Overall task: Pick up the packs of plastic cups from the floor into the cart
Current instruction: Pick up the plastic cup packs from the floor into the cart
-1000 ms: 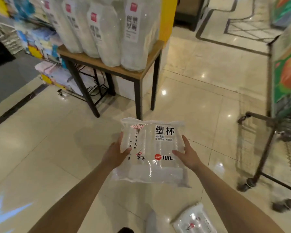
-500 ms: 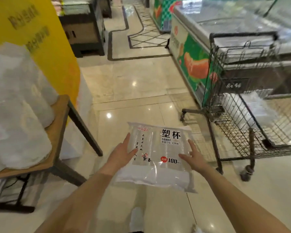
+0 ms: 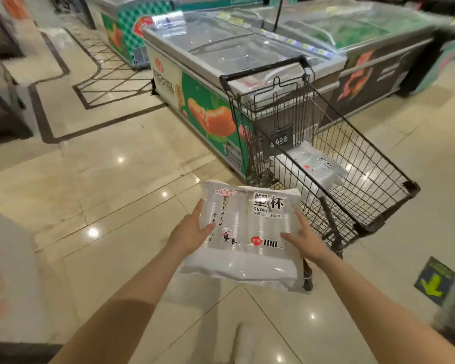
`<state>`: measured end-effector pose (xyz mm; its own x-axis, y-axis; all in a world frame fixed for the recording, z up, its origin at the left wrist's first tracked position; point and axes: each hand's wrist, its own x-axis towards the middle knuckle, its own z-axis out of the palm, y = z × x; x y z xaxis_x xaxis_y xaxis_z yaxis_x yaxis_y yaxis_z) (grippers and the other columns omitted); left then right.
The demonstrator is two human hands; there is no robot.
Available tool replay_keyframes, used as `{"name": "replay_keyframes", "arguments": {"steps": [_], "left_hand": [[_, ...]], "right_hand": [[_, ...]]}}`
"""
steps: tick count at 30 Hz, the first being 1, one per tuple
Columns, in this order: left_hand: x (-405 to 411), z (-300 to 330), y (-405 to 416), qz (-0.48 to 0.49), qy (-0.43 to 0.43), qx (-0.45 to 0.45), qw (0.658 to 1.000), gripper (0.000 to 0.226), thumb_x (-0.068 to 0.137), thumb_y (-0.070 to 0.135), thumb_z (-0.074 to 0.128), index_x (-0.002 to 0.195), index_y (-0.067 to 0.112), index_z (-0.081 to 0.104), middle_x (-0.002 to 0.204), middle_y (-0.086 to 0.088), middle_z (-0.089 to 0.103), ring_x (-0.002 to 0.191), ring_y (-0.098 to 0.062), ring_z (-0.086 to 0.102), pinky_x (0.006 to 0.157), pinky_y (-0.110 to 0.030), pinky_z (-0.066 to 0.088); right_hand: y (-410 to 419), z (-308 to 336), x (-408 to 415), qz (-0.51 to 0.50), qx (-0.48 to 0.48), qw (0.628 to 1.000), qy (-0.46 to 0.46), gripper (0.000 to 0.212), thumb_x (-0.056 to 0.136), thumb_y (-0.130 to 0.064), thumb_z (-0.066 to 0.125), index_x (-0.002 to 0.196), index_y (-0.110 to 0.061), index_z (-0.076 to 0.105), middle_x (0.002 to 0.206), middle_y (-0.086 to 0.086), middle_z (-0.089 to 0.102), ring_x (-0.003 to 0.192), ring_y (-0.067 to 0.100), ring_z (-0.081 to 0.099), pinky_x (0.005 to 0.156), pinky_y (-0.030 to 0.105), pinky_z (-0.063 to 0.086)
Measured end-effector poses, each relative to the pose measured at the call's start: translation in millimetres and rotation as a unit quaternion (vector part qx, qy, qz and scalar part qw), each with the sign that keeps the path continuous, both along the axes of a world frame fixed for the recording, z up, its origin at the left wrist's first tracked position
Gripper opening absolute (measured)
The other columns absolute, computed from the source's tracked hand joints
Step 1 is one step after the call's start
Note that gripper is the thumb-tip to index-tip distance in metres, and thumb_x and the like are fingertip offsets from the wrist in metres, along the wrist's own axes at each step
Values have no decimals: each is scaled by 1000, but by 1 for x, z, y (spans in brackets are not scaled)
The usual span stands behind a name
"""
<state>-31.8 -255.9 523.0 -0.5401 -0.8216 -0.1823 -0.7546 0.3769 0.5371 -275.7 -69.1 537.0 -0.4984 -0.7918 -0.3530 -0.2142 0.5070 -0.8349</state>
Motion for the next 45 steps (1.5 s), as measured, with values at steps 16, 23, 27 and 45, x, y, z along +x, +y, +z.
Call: {"name": "replay_keyframes", "arguments": {"steps": [16,23,27,45], "left_hand": [[-285,50,-182,-175,51,-45,982,79,89,56,49,150,39,1,139,-11,51,122,-30,51,91,-36,46],[-416,70,-251,-293,84,-50,951,79,88,59,47,145,51,-7,141,-7,48,124,-28,50,93,-40,47],[-478,78,-271,-357,81,-45,930,78,92,52,49,145,51,-8,145,-3,44,124,-26,51,96,-41,46],[-647,-76,-325,-311,-6,217,925,64,84,25,71,138,16,39,123,7,52,107,-9,52,93,-25,41]], "right_hand": [[-115,40,-212,-185,-1,983,19,91,85,-27,66,150,-37,4,146,19,39,91,30,66,74,49,58],[-154,48,-290,-289,-37,956,15,91,83,-24,66,149,-39,5,148,19,35,90,32,65,69,46,59],[-169,52,-320,-340,-46,939,22,91,85,-20,66,150,-38,6,152,16,28,114,38,55,75,43,58],[-209,-93,-437,-421,99,897,-85,71,70,-23,81,130,-16,44,120,-1,59,96,14,62,76,29,58]]}}
